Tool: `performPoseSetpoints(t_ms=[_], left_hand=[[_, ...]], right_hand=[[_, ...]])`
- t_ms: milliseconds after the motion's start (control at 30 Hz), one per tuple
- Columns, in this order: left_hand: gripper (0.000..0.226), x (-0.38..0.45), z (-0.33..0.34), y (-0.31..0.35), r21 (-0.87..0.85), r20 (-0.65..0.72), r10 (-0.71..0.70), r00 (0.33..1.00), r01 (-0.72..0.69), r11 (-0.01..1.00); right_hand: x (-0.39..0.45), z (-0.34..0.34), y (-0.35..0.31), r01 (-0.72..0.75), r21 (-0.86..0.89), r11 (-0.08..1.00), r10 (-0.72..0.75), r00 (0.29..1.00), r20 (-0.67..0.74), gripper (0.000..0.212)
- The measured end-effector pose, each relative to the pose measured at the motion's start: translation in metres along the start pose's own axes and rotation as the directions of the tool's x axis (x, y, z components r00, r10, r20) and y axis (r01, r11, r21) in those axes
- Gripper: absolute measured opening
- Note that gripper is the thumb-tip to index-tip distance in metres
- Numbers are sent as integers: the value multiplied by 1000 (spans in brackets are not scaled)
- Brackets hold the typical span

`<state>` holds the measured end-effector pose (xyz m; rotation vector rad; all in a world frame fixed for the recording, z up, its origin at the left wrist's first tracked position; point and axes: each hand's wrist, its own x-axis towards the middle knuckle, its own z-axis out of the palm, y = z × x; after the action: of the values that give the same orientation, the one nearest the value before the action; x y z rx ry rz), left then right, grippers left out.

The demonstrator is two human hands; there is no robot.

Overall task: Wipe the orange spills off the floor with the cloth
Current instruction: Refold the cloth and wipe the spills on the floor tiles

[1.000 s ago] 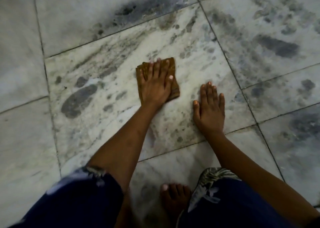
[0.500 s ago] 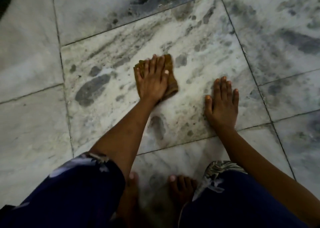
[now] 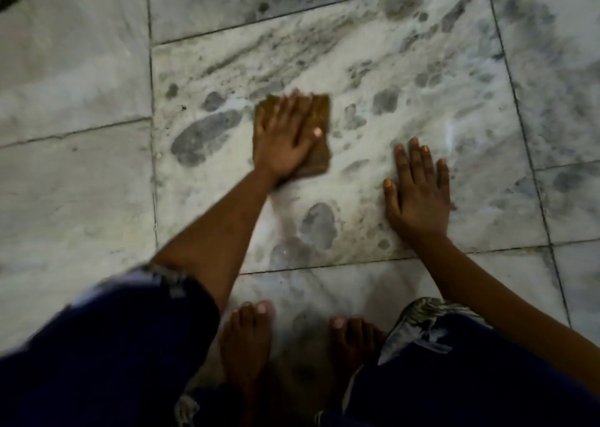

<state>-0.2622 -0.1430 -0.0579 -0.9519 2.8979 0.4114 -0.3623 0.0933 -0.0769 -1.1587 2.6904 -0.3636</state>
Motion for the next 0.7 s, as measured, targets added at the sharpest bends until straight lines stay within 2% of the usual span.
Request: performPoseSetpoints(t_ms=[67, 133, 200, 267, 300, 333, 367, 433, 533, 600, 633, 700], left_hand=[[73, 19, -6, -11, 24, 18, -82, 997, 81, 996], [71, 0, 3, 3, 105, 25, -37, 999, 34, 994], [69, -52, 15, 21, 146, 46, 199, 979, -203, 968], [61, -112, 24, 14, 136, 138, 492, 859, -509, 850], [56, -130, 25, -4, 106, 167, 591, 789, -610, 785], [53, -138, 22, -28, 76, 169, 647, 743, -665, 743], [51, -137, 15, -51, 80, 141, 655, 743, -667, 740], [52, -115, 5, -86, 143, 57, 566, 823, -568, 811], [53, -62, -10, -86, 141, -3, 239, 971, -236, 961], [55, -31, -14, -61, 131, -36, 50, 998, -45, 990], [56, -20, -12, -45, 134, -11, 10, 1000, -8, 991], [61, -16, -3, -15, 166, 28, 35, 999, -39, 985]], right_hand=[[0, 0, -1, -6, 13, 1000, 6, 1000, 8, 63], [0, 0, 0, -1, 1, 1000, 1, 1000, 10, 64], [1, 0, 0, 1, -1, 1000, -1, 1000, 14, 64], [1, 1, 0, 4, 0, 1000, -4, 1000, 0, 63], [0, 1, 0, 6, 0, 1000, -6, 1000, -9, 62], [0, 2, 0, 5, 5, 1000, -5, 1000, -13, 62], [0, 2, 0, 4, 6, 1000, -3, 1000, -15, 62], [0, 3, -1, 4, 0, 1000, -4, 1000, -18, 62], [0, 0, -2, 3, -11, 1000, -3, 1000, -11, 63], [1, -1, -5, 7, -22, 1000, -7, 1000, -17, 64], [1, 0, -5, 2, -20, 1000, -2, 1000, -17, 65], [1, 0, -3, -3, -23, 1000, 2, 1000, -16, 66]])
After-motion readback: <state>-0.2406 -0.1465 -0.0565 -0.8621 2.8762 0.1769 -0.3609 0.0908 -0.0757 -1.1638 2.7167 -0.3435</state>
